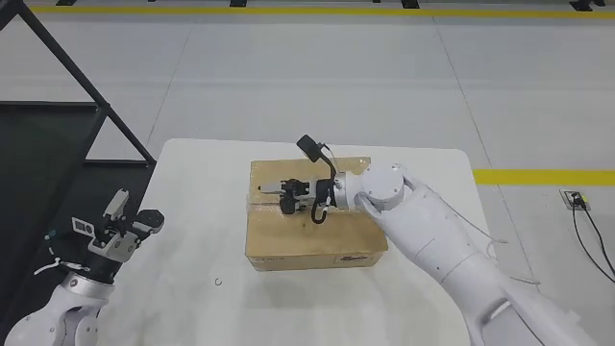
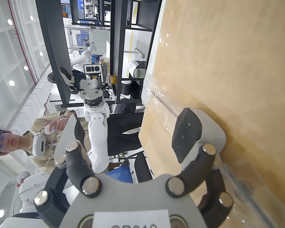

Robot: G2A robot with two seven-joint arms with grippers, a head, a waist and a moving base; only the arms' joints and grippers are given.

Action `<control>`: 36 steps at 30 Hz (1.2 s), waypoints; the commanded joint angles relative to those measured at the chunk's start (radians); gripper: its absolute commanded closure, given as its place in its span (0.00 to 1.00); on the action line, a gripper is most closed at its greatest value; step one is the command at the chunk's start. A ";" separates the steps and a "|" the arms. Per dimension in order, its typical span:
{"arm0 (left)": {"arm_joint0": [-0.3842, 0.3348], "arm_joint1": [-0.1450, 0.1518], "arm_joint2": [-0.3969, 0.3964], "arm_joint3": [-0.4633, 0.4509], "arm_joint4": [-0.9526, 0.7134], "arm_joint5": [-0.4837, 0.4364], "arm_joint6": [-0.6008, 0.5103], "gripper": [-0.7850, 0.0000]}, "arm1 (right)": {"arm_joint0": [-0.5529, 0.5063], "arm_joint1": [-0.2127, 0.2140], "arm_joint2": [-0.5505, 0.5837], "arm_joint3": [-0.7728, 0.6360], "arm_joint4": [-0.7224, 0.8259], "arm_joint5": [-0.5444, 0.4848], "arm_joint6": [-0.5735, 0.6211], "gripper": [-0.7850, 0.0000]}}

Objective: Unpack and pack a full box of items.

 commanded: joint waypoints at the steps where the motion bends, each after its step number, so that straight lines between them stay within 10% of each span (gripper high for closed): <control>1: 0.007 0.001 -0.008 0.003 -0.007 -0.002 -0.002 0.00 | 0.009 -0.018 -0.010 0.014 -0.001 -0.002 -0.007 0.00; 23: 0.061 0.003 -0.041 0.009 -0.038 -0.024 -0.015 0.00 | 0.067 -0.182 -0.051 0.195 -0.004 -0.061 -0.033 0.00; 36: 0.071 0.003 -0.030 0.002 -0.030 -0.025 -0.020 0.00 | 0.098 -0.192 0.000 0.281 -0.002 -0.101 0.068 0.00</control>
